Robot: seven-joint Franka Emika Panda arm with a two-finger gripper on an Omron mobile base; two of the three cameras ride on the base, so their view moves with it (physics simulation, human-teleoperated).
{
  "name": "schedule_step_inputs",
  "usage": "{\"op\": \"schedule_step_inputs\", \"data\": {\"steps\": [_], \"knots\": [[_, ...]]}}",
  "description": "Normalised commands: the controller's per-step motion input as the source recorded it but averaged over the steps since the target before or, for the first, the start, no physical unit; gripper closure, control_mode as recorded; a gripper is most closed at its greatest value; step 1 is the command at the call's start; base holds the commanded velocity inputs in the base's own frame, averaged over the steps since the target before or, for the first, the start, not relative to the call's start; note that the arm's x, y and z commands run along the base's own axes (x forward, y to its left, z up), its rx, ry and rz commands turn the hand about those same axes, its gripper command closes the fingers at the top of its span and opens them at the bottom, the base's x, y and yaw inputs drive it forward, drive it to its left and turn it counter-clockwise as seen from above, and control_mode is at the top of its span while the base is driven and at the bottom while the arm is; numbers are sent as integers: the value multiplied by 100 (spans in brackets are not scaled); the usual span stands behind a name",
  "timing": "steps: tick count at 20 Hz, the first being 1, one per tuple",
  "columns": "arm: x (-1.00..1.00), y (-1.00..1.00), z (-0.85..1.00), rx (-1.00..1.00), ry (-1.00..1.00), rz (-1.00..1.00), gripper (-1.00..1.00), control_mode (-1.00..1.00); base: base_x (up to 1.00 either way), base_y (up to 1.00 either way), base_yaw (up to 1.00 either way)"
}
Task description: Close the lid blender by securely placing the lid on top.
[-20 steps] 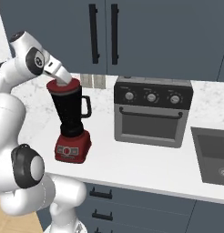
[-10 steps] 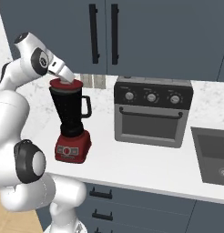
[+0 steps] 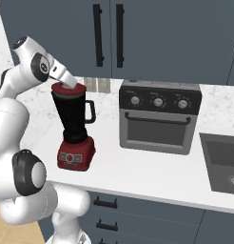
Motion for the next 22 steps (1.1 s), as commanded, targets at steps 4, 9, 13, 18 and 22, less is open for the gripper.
{"op": "schedule_step_inputs", "data": {"steps": [4,9,13,18,22], "knots": [[-13,3,0,-1,-10,0,100,-100,0,0,0],[6,3,0,0,-7,-3,100,-100,0,0,0],[7,0,2,-3,-26,-3,100,-100,0,0,0],[1,0,16,-3,-21,-5,100,-100,0,0,0],[1,3,34,0,-11,-8,100,-100,0,0,0]]}}
